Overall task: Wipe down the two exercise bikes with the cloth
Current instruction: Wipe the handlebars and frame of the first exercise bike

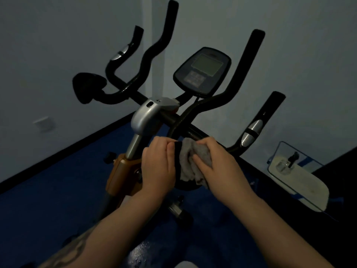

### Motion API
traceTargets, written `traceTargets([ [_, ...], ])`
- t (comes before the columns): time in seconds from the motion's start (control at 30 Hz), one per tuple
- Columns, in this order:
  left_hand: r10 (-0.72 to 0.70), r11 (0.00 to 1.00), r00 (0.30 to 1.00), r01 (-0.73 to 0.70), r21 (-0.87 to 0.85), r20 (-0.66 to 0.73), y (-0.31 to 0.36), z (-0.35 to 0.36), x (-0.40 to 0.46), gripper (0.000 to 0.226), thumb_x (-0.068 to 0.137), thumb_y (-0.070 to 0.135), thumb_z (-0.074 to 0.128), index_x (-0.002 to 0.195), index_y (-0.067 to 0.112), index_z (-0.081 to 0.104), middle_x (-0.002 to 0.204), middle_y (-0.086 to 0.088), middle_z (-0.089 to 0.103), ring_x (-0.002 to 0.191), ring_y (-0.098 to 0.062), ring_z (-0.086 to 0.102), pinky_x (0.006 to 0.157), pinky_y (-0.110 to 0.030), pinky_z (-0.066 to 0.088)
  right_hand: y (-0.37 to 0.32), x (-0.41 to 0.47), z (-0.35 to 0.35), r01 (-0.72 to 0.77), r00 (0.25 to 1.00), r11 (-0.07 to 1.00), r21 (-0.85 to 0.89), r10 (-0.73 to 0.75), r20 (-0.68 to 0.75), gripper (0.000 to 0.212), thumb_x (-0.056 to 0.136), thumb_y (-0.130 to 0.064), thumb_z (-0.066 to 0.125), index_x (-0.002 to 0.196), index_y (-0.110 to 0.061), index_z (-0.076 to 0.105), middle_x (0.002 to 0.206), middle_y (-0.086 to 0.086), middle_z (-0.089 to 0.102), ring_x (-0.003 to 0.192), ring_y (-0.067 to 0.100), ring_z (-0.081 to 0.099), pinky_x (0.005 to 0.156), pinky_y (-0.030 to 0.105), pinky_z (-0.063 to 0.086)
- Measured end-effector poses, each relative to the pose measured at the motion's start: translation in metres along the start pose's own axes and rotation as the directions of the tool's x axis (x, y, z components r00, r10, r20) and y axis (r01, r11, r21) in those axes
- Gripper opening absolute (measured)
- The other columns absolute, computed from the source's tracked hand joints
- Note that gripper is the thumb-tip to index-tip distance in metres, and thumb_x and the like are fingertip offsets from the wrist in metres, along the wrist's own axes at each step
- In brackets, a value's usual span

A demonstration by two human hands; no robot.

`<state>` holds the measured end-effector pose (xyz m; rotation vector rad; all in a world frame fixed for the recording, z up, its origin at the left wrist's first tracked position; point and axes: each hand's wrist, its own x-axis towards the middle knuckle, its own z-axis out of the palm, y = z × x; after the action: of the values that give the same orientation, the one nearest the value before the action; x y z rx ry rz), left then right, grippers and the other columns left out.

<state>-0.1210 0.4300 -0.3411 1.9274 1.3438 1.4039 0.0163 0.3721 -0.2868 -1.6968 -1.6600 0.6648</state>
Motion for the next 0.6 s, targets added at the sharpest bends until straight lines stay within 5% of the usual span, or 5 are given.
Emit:
traceTargets([
  [0.1, -0.012, 0.999, 1.0, 0.012, 0.034, 0.0, -0.001, -0.001, -0.001, 0.03, 0.098, 0.033, 0.026, 0.083, 0.023, 0.05, 0.081, 0.007, 0.05, 0.07, -0.01, 0.046, 0.068, -0.027, 0.028, -0.002, 0.008, -0.007, 0.157, 0.971, 0.962, -0.222, -0.191, -0.145, 0.013, 0.091, -0.031, 0.059, 0.103, -0.025, 0.057, 0.104, -0.01, 0.049, 0.089, 0.003, 0.051, 0.072, 0.011, 0.043],
  [0.23, -0.019, 0.999, 1.0, 0.02, 0.044, -0.02, 0.0, -0.001, -0.003, 0.026, 0.098, 0.033, 0.026, 0.081, 0.027, 0.045, 0.079, 0.007, 0.05, 0.069, -0.009, 0.043, 0.066, -0.029, 0.03, -0.014, 0.032, -0.011, 0.238, 0.965, 0.961, -0.139, -0.251, -0.081, 0.026, 0.086, -0.022, 0.066, 0.104, -0.034, 0.052, 0.099, -0.013, 0.054, 0.086, -0.001, 0.053, 0.068, 0.01, 0.041],
  [0.33, -0.033, 0.998, 0.999, 0.035, 0.045, -0.042, 0.0, 0.001, -0.006, 0.024, 0.098, 0.034, 0.027, 0.08, 0.029, 0.043, 0.077, 0.009, 0.049, 0.068, -0.009, 0.043, 0.064, -0.031, 0.031, -0.008, 0.027, -0.004, 0.241, 0.969, 0.958, -0.154, -0.247, -0.018, 0.02, 0.08, -0.041, 0.067, 0.094, -0.034, 0.054, 0.089, -0.016, 0.056, 0.082, -0.002, 0.053, 0.066, 0.019, 0.044],
  [0.43, -0.059, 0.998, 0.995, 0.061, 0.025, -0.079, 0.001, 0.002, -0.006, 0.025, 0.098, 0.036, 0.027, 0.081, 0.031, 0.045, 0.077, 0.01, 0.05, 0.069, -0.009, 0.047, 0.066, -0.034, 0.037, -0.009, 0.027, 0.001, 0.254, 0.965, 0.936, -0.243, -0.262, -0.002, 0.041, 0.065, -0.057, 0.072, 0.092, -0.034, 0.052, 0.09, -0.019, 0.051, 0.083, 0.0, 0.049, 0.066, 0.016, 0.041],
  [0.6, -0.053, 0.998, 0.992, 0.056, 0.028, -0.112, 0.002, 0.003, -0.009, 0.029, 0.099, 0.036, 0.027, 0.084, 0.025, 0.05, 0.079, 0.004, 0.055, 0.071, -0.016, 0.053, 0.066, -0.046, 0.044, -0.007, 0.028, -0.009, 0.249, 0.968, 0.938, -0.241, -0.248, 0.033, 0.026, 0.075, -0.03, 0.077, 0.087, -0.026, 0.054, 0.087, -0.009, 0.054, 0.079, 0.007, 0.051, 0.062, 0.015, 0.037],
])
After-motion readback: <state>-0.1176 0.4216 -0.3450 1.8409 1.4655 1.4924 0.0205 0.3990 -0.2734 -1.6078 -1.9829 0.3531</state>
